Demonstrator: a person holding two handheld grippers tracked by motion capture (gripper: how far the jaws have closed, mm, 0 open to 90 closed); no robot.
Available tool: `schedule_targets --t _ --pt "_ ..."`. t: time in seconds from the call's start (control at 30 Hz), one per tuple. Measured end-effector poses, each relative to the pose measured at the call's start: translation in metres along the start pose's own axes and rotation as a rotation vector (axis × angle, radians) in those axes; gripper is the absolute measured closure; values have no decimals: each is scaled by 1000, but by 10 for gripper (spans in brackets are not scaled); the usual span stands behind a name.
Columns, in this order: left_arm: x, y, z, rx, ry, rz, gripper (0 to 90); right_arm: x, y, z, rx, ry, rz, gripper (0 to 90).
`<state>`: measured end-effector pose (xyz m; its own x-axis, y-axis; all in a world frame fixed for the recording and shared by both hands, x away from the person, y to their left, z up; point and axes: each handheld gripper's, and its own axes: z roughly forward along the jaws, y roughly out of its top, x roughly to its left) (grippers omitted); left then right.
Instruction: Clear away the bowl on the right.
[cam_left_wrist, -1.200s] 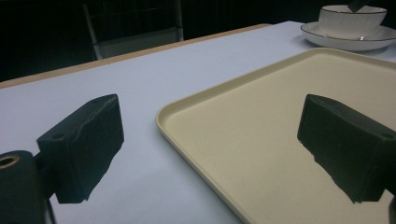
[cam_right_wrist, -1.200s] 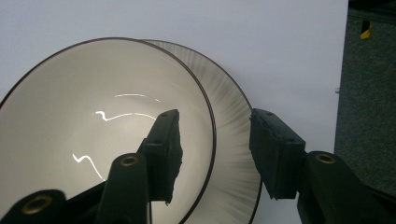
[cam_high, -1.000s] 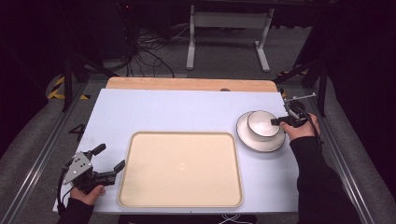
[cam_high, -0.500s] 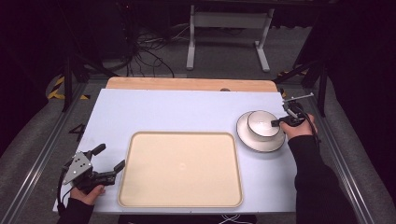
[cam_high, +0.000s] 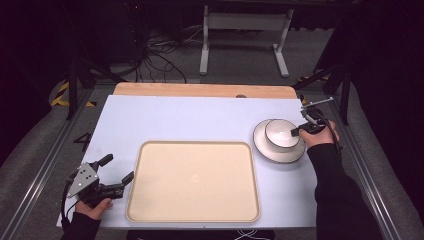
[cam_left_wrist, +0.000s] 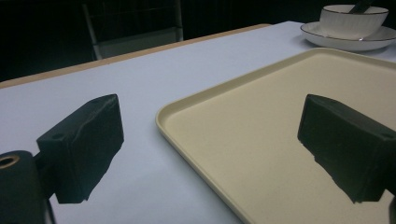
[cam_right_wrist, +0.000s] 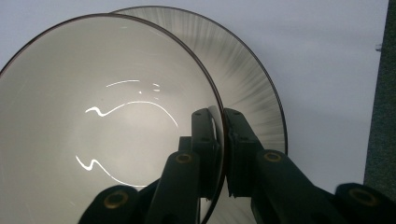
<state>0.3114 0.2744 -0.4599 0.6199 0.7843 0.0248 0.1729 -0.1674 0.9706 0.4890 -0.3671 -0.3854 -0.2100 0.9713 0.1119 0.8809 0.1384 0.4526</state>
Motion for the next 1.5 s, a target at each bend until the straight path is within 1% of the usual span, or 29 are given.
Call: schedule_targets --t 0.3,0.6,0.7,0.73,0.87,0.9,1.07,1.2,1.5 --pt "0 0 0 0 -1 0 77 2 1 -5 -6 1 8 839" --pt "0 0 0 0 0 0 77 4 1 -13 2 -6 0 835" --pt "0 0 0 1 0 0 77 6 2 -17 -7 -1 6 836" --pt "0 0 0 0 0 0 77 6 3 -19 -4 0 -1 836" --pt "0 0 0 0 0 0 77 8 4 -24 -15 2 -4 835" --pt "0 0 0 0 0 0 77 10 5 -27 -16 9 -7 835" --pt "0 0 0 0 -2 -1 77 13 7 -34 -14 5 -20 834" --pt "0 0 0 0 0 0 77 16 9 -42 -22 13 -31 833" --pt "0 0 0 0 -2 -1 76 22 12 -52 -20 23 -49 831"
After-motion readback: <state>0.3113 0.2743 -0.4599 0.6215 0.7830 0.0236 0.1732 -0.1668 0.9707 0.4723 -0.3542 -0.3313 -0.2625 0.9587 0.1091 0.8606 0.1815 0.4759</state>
